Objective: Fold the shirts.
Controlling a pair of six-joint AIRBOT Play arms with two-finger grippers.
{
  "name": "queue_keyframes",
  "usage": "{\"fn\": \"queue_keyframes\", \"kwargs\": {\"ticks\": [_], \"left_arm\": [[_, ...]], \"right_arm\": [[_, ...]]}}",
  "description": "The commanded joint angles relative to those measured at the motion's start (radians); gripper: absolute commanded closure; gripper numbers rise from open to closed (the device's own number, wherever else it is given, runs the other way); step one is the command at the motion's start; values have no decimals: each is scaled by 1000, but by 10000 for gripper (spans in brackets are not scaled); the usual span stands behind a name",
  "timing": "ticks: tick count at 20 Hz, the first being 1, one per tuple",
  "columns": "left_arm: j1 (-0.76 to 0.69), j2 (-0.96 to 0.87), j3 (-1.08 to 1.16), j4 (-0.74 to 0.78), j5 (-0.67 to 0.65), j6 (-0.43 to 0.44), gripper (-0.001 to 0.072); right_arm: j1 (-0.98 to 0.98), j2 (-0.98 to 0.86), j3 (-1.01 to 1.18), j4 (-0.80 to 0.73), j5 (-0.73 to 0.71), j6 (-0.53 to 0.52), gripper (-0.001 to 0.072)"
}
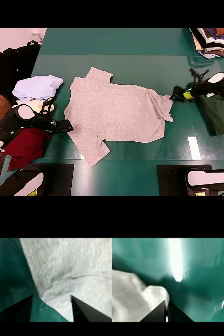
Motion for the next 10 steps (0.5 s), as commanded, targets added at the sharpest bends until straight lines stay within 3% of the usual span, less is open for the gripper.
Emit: {"fn": "queue_keyframes", "kwargs": {"ticks": [1, 10], "left_arm": [[0, 1, 0, -1, 0, 0, 153], [0, 1, 0, -1, 2, 0, 153]], "right_arm": [[12, 136, 5, 6, -64, -22, 699], [85, 596, 234, 11, 80, -66, 699]]}}
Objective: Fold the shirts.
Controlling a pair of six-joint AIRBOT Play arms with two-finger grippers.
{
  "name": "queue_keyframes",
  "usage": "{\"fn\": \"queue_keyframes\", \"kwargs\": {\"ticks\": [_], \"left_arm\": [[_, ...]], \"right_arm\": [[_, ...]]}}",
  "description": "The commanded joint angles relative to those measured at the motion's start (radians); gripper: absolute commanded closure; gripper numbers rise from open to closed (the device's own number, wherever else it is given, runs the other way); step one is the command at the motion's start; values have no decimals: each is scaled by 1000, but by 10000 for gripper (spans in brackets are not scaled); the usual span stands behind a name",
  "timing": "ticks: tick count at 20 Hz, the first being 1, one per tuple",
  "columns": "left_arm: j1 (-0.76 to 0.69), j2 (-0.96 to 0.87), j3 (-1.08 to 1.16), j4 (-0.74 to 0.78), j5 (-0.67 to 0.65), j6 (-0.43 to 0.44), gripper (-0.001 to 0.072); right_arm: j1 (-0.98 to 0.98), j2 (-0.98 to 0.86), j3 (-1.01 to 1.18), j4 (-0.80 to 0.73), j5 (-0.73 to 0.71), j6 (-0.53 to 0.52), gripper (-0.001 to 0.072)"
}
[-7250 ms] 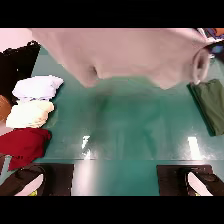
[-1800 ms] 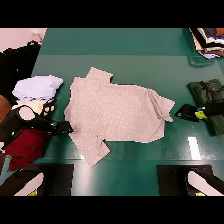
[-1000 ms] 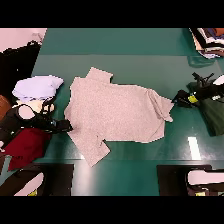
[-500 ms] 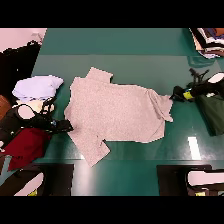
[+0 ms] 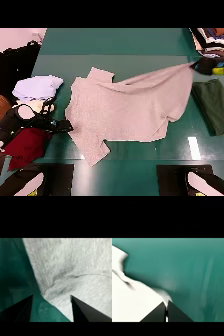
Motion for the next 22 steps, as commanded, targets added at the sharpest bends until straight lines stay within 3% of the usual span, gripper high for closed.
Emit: {"fn": "queue_keyframes", "kwargs": {"ticks": [1, 8, 15, 16, 17, 18, 22], "left_arm": [[0, 1, 0, 0, 1, 0, 154], [0, 1, 0, 0, 2, 0, 153], [0, 1, 0, 0, 0, 1, 153], [0, 1, 0, 0, 0, 0, 153], [0, 1, 0, 0, 0, 0, 153], [0, 1, 0, 0, 0, 0, 153], [0, 1, 0, -2, -15, 1, 153]], "right_arm": [[54, 156, 71, 0, 29, -5, 698], [137, 225, 71, -2, -21, 40, 698], [87, -159, 71, -2, -288, 27, 691], [79, -223, 71, 0, -324, 27, 605], [73, -273, 71, 2, -333, 27, 406], [61, -316, 71, 3, -314, 27, 253], [-28, -353, 44, -5, -96, 17, 260]]}}
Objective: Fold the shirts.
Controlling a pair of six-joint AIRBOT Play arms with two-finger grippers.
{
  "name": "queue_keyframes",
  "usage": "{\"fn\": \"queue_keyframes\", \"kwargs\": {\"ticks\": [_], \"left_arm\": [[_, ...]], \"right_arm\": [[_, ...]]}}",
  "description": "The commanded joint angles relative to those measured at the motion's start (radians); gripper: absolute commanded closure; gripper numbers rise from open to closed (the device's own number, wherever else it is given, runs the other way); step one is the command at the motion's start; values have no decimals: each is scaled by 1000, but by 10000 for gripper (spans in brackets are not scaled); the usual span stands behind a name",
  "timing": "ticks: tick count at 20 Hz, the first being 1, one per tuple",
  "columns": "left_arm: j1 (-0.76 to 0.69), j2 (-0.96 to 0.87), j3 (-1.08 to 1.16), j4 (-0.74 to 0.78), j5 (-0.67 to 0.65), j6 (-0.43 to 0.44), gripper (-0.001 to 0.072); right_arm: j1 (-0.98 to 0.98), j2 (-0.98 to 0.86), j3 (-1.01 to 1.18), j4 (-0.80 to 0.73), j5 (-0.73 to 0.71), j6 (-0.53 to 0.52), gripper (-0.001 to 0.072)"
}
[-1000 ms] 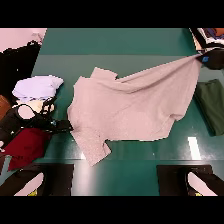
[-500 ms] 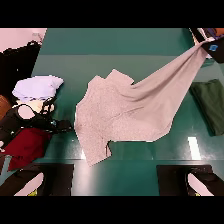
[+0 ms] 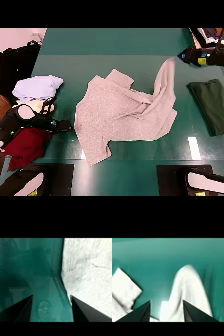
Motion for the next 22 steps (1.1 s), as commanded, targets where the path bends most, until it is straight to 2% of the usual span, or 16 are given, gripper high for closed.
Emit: {"fn": "queue_keyframes", "kwargs": {"ticks": [1, 5, 6, 8, 12, 15, 17, 18, 22], "left_arm": [[0, 1, -1, -2, -22, 2, 153], [-1, 1, -8, -11, -19, 2, 153], [-1, 0, -18, -48, -8, 26, 153], [-1, 0, -45, -130, 37, 79, 153], [-7, -3, -59, -164, 120, 79, 154], [-74, -3, -59, -180, 208, 79, 163], [-98, -3, -59, -180, 242, 78, 384], [-98, -3, -59, -180, 261, 78, 419], [-98, -3, -59, -161, 262, 74, 418]], "right_arm": [[-74, -23, -60, -4, 142, -26, 261], [-184, 137, -323, -5, 193, -37, 260], [-208, 178, -385, -5, 207, -42, 260], [-250, 242, -478, -5, 241, -44, 260], [-309, 331, -620, -5, 261, -45, 260], [-319, 359, -708, -5, 261, -45, 260], [-317, 358, -746, -5, 261, -45, 260], [-317, 358, -759, -4, 258, -44, 260], [-317, 353, -795, 3, 241, -43, 260]]}}
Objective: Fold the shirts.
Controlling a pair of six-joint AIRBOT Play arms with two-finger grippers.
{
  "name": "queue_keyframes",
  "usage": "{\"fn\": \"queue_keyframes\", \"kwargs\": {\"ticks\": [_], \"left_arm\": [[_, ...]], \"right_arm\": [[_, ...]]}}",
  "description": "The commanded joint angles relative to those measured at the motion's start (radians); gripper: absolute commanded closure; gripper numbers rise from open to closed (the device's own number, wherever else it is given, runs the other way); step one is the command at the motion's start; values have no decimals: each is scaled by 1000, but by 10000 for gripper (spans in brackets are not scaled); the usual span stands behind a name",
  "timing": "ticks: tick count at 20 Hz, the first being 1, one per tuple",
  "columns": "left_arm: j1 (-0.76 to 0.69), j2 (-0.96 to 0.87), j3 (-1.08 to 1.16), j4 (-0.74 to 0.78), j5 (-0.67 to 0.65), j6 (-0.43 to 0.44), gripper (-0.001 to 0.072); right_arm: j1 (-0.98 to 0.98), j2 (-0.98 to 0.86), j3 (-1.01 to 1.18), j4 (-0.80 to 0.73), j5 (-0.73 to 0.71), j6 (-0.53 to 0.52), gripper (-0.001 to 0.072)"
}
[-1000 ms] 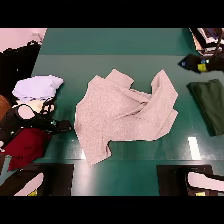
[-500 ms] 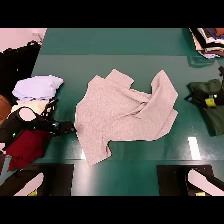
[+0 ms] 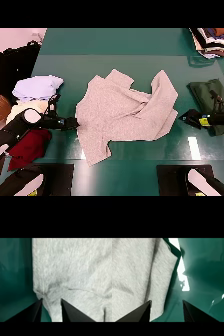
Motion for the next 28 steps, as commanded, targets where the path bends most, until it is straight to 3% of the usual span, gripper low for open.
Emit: {"fn": "queue_keyframes", "kwargs": {"ticks": [1, 7, 12, 20, 22, 25, 28], "left_arm": [[-7, 0, 0, 24, 9, -2, 418], [-7, 0, -7, 90, -81, -32, 418], [-7, 0, -7, 40, 43, -32, 419], [-7, -111, -3, -13, 24, -24, 422], [-7, -108, 14, -12, 15, -9, 677], [-7, -107, 63, -10, -30, 4, 686], [-7, -107, 130, -10, -73, 23, 686]], "right_arm": [[-1, -13, -35, 8, -8, 1, 260], [-1, -107, -34, 60, 8, 0, 260], [0, -109, -34, 60, -6, 1, 260], [71, -109, -34, 50, -44, 14, 261], [80, -109, -34, 49, -46, 21, 263], [90, -109, -34, 50, -57, 23, 348], [150, -109, -34, 52, -106, 22, 578]]}}
